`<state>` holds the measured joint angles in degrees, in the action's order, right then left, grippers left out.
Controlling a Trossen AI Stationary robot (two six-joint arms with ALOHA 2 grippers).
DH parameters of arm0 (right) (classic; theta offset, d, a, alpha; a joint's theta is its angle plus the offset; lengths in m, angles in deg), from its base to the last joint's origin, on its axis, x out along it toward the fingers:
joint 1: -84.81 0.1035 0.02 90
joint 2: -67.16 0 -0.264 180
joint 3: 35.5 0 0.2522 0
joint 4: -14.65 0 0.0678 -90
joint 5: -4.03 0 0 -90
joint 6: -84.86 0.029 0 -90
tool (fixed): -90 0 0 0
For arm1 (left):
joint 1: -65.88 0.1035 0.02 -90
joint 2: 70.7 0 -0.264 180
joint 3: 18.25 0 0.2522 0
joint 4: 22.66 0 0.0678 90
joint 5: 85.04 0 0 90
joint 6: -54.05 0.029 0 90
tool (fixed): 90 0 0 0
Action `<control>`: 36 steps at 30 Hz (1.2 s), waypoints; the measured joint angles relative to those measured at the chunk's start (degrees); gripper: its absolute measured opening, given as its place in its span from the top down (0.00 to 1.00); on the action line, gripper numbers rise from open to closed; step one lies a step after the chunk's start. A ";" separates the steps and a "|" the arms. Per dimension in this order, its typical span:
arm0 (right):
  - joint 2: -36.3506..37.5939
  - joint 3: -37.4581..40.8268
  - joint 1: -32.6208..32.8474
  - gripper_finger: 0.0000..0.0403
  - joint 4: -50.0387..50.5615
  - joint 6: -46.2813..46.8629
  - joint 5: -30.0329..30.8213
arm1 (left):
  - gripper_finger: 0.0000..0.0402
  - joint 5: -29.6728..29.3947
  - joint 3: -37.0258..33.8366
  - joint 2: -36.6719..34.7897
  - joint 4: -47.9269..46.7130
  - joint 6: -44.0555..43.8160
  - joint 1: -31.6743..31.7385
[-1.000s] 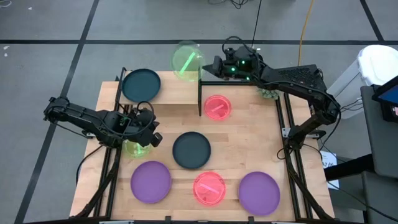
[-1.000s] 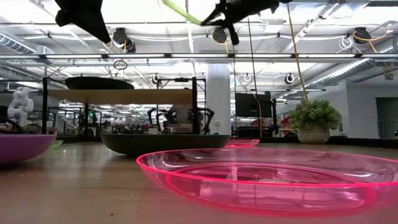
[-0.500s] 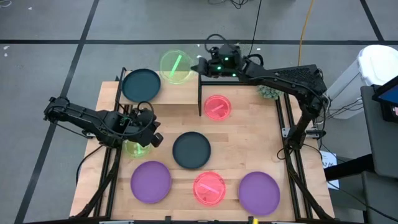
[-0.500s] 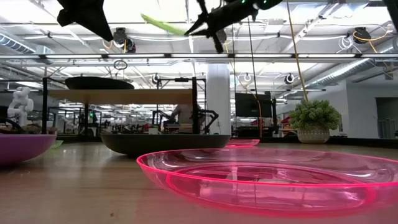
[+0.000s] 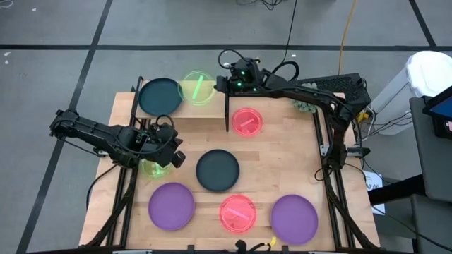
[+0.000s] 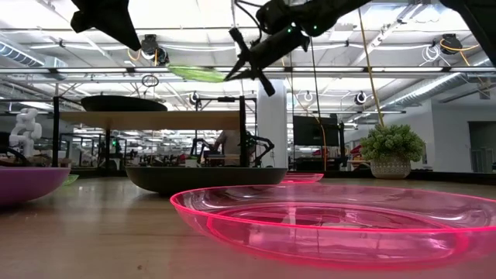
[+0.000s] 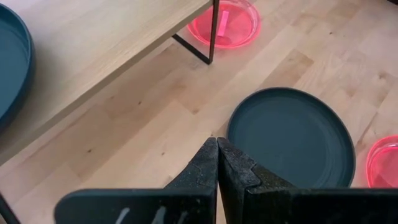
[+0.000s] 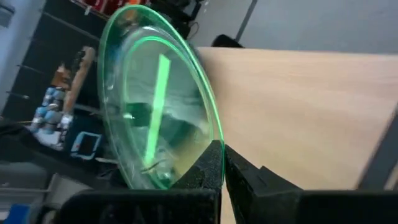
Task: Place and stack plates onto a shelf
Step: Put the right green plate on the shelf
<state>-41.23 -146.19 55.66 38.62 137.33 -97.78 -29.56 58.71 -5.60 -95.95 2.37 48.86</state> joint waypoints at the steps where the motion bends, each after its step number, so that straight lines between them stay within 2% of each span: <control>1: -0.35 0.00 -0.13 1.00 0.02 -0.27 0.03 | 0.99 -0.01 0.00 0.00 -0.02 0.00 0.00; 11: -1.01 0.01 -0.63 1.00 5.58 -4.82 2.87 | 0.99 -0.01 0.00 0.00 -0.22 -0.08 0.00; 36: -1.49 0.07 -0.98 1.00 8.16 -7.76 6.11 | 0.99 -0.05 0.00 0.00 -0.28 0.54 0.00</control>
<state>-42.72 -146.12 54.68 46.78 129.57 -91.67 -29.61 58.71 -5.60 -96.23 2.91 48.86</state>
